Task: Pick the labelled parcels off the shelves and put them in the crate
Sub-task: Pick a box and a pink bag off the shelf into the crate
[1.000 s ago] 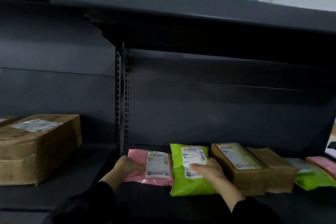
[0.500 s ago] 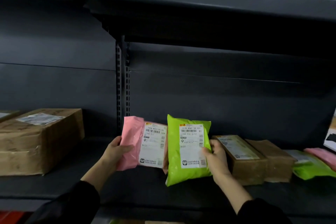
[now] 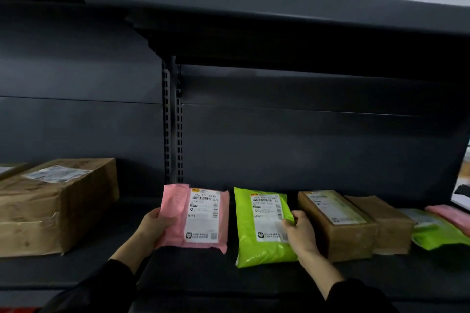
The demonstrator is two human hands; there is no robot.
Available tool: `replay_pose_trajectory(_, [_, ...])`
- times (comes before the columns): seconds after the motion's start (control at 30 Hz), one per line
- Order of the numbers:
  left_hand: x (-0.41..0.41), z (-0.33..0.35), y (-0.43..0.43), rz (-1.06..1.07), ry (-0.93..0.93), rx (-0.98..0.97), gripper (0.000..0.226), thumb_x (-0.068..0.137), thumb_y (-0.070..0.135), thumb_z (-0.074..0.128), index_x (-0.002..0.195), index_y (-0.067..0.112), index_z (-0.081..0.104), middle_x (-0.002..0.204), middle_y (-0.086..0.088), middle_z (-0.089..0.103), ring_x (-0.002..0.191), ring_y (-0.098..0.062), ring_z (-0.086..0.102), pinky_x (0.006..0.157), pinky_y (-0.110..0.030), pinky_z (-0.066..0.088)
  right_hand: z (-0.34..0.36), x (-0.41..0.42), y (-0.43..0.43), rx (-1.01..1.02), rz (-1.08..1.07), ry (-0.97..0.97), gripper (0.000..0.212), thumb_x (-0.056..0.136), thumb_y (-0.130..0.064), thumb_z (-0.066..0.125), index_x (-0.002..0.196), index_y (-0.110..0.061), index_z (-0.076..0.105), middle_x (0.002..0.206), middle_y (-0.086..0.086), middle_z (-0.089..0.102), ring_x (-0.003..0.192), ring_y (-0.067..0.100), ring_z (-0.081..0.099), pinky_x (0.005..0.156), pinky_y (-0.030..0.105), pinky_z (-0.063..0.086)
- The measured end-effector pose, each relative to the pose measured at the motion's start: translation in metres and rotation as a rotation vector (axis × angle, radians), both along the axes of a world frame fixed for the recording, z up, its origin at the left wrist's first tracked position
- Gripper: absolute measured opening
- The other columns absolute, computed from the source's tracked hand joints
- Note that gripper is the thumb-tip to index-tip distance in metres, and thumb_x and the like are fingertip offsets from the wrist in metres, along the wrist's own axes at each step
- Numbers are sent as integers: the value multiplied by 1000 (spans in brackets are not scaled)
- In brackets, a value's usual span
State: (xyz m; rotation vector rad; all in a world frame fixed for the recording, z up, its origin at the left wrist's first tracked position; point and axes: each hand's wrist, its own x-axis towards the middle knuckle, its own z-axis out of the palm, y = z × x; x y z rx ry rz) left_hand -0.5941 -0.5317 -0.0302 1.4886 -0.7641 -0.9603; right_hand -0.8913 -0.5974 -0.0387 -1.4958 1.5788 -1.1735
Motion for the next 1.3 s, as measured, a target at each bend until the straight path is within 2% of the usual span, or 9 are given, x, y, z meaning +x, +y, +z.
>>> replay_pose_trajectory(0.17, [14,-9,-19,80,-490,227,49,79,13,69,123,-3,53,113,-22,63,103,-36,61,91,-40,50,3,1,7,-68,27,218,41,94,-12,48,135,-6,42,132,15,51,122,28,49,99,29,37])
replay_pose_trajectory(0.27, [8,-2,-21,88,-801,299,65,82,30,62,138,6,40,133,-23,49,122,-39,45,102,-43,39,7,1,13,-121,29,341,47,95,-16,48,139,-6,36,139,15,42,128,27,42,105,28,32])
replay_pose_trajectory(0.33, [-6,6,-22,70,-897,212,69,86,32,58,145,10,30,142,-22,40,130,-39,35,107,-45,32,10,-1,20,-161,19,407,49,96,-19,46,142,-7,32,140,14,38,130,26,39,107,28,29])
replay_pose_trajectory(0.47, [-52,20,-25,-46,-1017,-9,64,89,30,60,143,6,35,143,-19,40,134,-36,32,110,-39,24,15,-9,37,-269,26,493,50,97,-22,45,143,-10,30,142,11,37,133,23,35,109,26,25])
replay_pose_trajectory(0.7, [-142,33,-20,-246,-1001,-167,52,90,27,59,136,7,46,142,-13,44,134,-29,35,107,-32,27,32,-59,53,-424,-53,492,48,95,-24,48,139,-11,37,136,8,44,127,20,42,103,24,34])
replay_pose_trajectory(1.0, [-240,36,-30,-347,-907,-207,54,92,29,56,138,5,42,144,-11,43,136,-24,36,109,-28,27,26,-164,39,-341,-190,474,49,94,-26,49,139,-9,38,132,12,46,123,23,46,102,26,36])
replay_pose_trajectory(1.07, [-265,36,-36,-336,-852,-198,55,93,31,54,140,5,40,145,-10,42,135,-24,38,106,-27,30,24,-189,28,-326,-191,481,49,94,-26,50,138,-7,39,131,13,47,122,24,47,102,28,37])
replay_pose_trajectory(1.17, [-304,40,-37,-294,-702,-177,48,95,24,51,138,4,41,141,-10,47,130,-26,44,87,-20,33,22,-222,8,-335,-131,518,48,93,-26,52,136,-7,42,128,13,50,120,25,48,103,28,37])
replay_pose_trajectory(1.3, [-338,38,-36,-184,-506,-124,46,96,23,50,137,2,42,132,-11,54,120,-24,51,83,-20,33,27,-249,-15,-350,-61,639,48,94,-33,49,135,-9,44,130,11,49,122,23,47,103,28,37])
